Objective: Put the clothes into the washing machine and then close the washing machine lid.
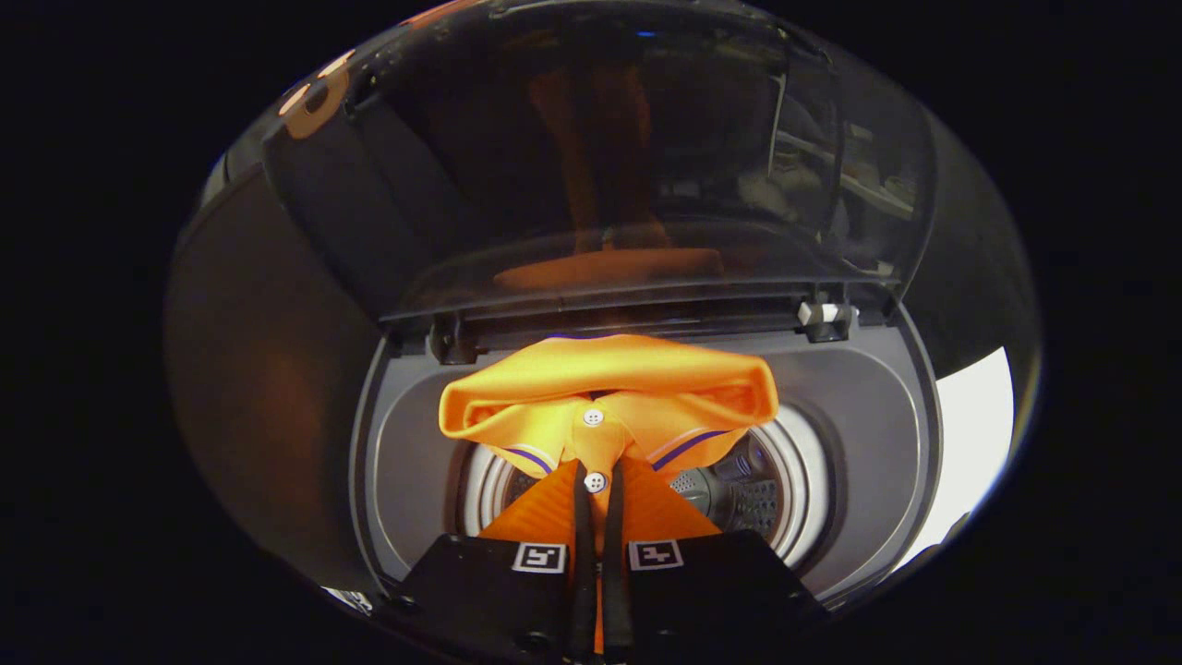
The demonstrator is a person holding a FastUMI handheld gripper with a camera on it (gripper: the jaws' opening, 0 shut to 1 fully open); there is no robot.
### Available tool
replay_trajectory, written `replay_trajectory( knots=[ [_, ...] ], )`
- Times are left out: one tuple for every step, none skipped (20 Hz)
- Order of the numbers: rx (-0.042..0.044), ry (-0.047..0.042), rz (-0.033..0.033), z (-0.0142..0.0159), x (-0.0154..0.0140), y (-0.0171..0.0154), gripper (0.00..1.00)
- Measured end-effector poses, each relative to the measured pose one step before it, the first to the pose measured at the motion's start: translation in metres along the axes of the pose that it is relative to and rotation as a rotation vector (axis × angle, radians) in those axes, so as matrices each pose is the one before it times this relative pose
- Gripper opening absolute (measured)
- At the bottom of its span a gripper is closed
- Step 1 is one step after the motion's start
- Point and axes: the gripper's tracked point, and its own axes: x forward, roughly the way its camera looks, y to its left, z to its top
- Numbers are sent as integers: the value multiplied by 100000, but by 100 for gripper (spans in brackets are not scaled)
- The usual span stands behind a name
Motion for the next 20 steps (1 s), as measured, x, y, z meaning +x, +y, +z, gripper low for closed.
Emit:
replay_trajectory(
  knots=[
    [-1145, 374, -833, -268, 558, -228, 11],
    [-932, 1449, -992, -526, 517, -277, 11],
    [-61, 1695, -284, -529, 496, -25, 11],
    [546, 1593, 340, -602, 282, 154, 11],
    [265, 709, 78, -242, 471, 6, 11],
    [-321, 1632, -329, -407, 397, -280, 11],
    [-118, 574, -178, -185, 321, -74, 11],
    [72, 1039, -554, -212, 253, -129, 11],
    [402, 847, 611, -151, 183, 72, 11],
    [393, 18, -124, -29, 228, 7, 11],
    [-73, 547, -167, -93, 229, -53, 11],
    [288, 509, 56, -147, 46, -70, 11],
    [216, 130, 29, -52, 179, 70, 11],
    [-359, 841, -925, -275, 196, -338, 11],
    [464, 493, 125, 54, -35, -69, 11],
    [52, -165, 58, 33, 131, 182, 11],
    [41, -275, -1042, -3, 3, -193, 11],
    [-477, 425, -666, -115, -75, -215, 11],
    [-254, 853, -342, -166, 140, 16, 11],
    [-354, 1403, 22, -295, 8, -43, 11]
  ],
)
